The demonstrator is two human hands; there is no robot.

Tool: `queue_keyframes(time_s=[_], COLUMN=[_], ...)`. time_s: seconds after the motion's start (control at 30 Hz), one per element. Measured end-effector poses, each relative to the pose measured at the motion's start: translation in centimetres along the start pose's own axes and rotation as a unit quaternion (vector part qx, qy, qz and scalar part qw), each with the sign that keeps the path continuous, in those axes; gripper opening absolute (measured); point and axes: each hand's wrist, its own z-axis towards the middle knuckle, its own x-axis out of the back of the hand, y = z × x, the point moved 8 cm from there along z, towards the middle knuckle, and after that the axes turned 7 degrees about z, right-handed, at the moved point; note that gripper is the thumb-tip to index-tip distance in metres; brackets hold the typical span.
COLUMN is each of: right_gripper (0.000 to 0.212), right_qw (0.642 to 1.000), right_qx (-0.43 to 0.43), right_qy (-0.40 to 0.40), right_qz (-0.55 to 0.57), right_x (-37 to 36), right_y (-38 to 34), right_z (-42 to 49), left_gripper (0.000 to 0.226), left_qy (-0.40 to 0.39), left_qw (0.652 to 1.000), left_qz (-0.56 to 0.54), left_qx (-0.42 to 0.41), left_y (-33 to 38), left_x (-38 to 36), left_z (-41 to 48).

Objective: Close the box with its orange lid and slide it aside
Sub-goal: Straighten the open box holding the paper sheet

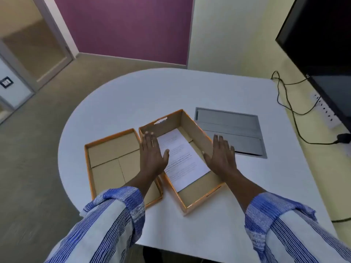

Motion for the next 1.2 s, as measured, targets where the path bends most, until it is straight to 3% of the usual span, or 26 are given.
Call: queue_keyframes(time_s=[0.13, 0.37, 0.67, 0.93, 1.03, 1.2], right_gripper=[0.084, 0.065, 0.05, 0.019, 0.019, 0.037], right_qw=[0.996, 0.996, 0.986, 0.962, 0.959, 0.957], right_qx=[-0.057, -0.076, -0.121, -0.2, -0.217, -0.225], right_qy=[-0.053, -0.048, -0.029, 0.017, 0.019, 0.039], right_qz=[0.039, 0.029, 0.108, 0.183, 0.179, 0.177], right_x=[-2.1, -2.2, -1.6, -1.7, -2.4, -3.0], right_y=[1.9, 3.3, 6.1, 8.5, 9.1, 9.1], right_z=[-0.8, -1.2, -0.9, -2.5, -3.7, -5.1], left_gripper=[0.088, 0.083, 0.069, 0.074, 0.074, 0.062], left_qy=[-0.049, -0.136, -0.141, -0.226, -0.244, -0.228], left_qw=[0.989, 0.926, 0.935, 0.927, 0.921, 0.922], left_qz=[-0.099, -0.264, -0.299, -0.297, -0.304, -0.312], left_qx=[0.094, 0.233, 0.124, 0.037, 0.029, 0.023], left_y=[-1.5, -2.5, -1.4, 1.0, 1.4, 1.3], left_x=[-2.2, -4.6, -4.0, -4.4, -5.3, -6.0], left_z=[-1.4, -2.4, -0.5, -1.0, -2.0, -2.1])
